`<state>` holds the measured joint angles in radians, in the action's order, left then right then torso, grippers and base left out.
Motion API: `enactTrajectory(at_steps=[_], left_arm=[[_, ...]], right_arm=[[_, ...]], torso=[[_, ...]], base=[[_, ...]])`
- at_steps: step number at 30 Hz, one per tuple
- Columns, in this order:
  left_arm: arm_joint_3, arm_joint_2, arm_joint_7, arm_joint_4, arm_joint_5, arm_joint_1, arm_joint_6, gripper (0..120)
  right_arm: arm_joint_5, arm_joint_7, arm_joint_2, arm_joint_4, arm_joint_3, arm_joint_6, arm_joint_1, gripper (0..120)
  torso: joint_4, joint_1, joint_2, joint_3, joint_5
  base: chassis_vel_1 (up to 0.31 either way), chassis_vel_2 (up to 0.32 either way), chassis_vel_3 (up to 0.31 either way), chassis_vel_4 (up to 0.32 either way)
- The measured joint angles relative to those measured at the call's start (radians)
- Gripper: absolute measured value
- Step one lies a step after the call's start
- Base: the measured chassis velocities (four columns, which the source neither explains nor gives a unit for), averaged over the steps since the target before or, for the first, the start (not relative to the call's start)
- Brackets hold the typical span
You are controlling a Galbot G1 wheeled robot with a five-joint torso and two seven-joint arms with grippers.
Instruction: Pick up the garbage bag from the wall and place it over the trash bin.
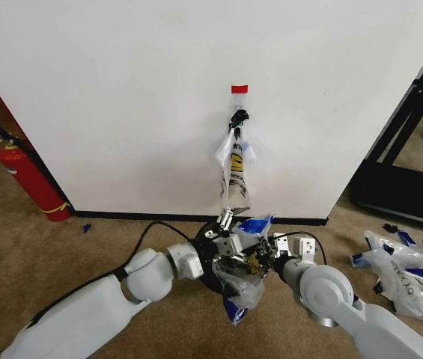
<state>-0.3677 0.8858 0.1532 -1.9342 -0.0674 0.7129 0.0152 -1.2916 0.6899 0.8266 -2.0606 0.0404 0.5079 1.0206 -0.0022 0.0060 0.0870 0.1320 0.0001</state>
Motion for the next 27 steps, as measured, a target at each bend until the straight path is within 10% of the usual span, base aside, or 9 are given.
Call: enactTrajectory(at_steps=[27], left_arm=[[0.022,-0.031,-0.025,-0.010,0.038,0.006,0.076,9]], right_arm=[[0.028,-0.047,0.005,0.023,0.015,0.004,-0.019,0]], torso=[[-0.0001,0.000,0.000,0.000,-0.0002]], base=[[0.000,0.000,0.000,0.000]])
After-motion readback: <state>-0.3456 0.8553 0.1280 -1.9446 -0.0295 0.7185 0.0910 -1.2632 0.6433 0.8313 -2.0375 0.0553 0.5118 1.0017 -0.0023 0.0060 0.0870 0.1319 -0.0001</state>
